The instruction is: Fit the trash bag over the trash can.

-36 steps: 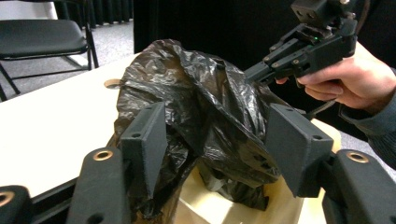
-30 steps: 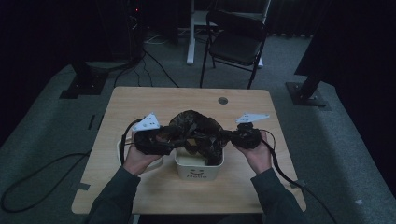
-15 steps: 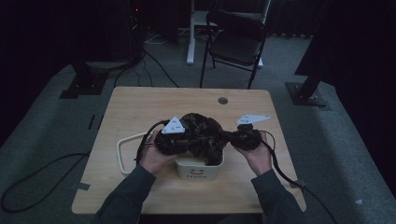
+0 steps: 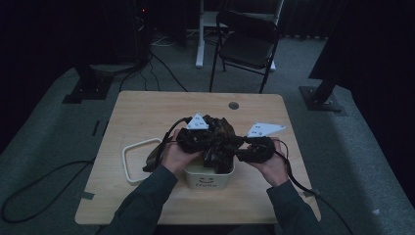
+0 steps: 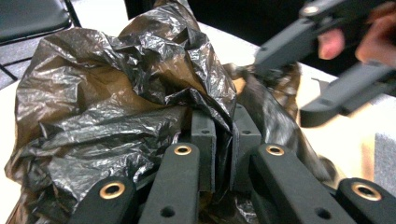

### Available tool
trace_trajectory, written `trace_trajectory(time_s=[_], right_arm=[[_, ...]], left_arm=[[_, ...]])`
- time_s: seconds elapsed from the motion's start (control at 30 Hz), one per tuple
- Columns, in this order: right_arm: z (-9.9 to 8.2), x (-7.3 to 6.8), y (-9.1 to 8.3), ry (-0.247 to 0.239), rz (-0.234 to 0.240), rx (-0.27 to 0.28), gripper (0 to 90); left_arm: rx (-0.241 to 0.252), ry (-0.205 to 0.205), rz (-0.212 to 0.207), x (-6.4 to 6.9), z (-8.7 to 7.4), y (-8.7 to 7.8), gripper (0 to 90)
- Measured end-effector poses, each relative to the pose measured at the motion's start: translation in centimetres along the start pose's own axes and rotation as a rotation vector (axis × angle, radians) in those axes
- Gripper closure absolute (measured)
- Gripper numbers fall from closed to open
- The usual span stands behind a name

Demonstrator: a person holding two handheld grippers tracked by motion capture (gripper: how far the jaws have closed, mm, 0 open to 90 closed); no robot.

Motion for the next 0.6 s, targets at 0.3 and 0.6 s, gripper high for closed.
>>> trace_trajectory(time_s=[0.3, 0.6], right_arm=[[0.2, -0.9, -1.2, -0.05, 0.02, 0.053, 43.7], [-0.2, -2.5, 1.4, -0.098, 0.023, -0.005, 47.8]], left_arm=[[-0.021, -0.038, 0.014, -0.8, 0.1, 0.9, 83.5], [-0.01, -0.06, 0.011, -0.9, 0.4, 1.3, 83.2]])
Point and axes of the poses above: each handheld gripper's, and its own axes: y roughly forward along the jaws, z roughly out of its top, x roughly to its right, the point moved 7 cm from there along y, roughly forward along the jaws, and after that the axes turned 11 degrees about y, right-handed, at the moved point
